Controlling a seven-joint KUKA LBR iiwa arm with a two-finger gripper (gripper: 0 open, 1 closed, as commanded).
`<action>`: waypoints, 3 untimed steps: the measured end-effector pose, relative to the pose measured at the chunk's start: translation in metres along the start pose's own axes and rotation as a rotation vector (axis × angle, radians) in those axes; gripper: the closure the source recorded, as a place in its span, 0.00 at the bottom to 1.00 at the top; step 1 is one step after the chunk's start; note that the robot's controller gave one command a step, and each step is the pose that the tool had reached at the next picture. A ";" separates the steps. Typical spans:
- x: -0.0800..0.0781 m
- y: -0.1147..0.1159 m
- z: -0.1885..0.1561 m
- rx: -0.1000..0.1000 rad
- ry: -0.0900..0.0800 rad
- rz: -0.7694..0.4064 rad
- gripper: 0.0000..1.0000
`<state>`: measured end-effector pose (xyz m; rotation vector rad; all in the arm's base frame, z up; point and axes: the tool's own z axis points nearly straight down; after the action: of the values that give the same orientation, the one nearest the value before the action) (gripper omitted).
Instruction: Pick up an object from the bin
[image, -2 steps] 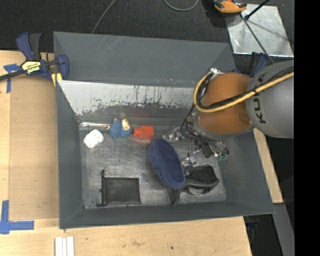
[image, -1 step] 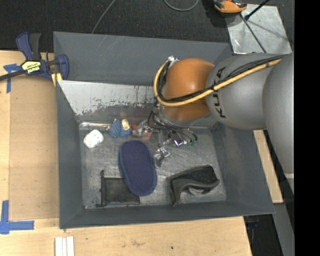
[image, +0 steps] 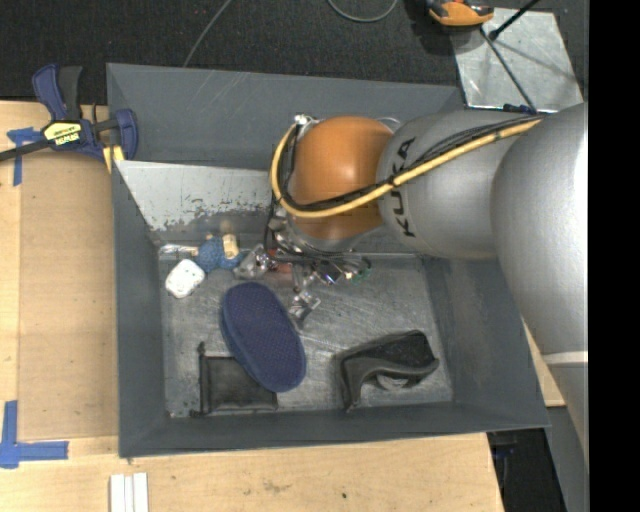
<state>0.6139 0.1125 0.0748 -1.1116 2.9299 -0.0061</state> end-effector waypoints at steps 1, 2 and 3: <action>-0.024 0.034 0.000 0.002 -0.006 -0.269 0.00; -0.026 0.064 0.000 -0.001 -0.003 -0.067 0.00; -0.006 0.152 -0.052 -0.009 0.001 -0.046 0.00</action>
Offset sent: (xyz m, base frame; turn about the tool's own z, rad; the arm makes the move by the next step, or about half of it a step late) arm -0.0087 0.0424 -0.0048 -0.2709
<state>0.5171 0.2304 0.1255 -1.1803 2.9076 0.0063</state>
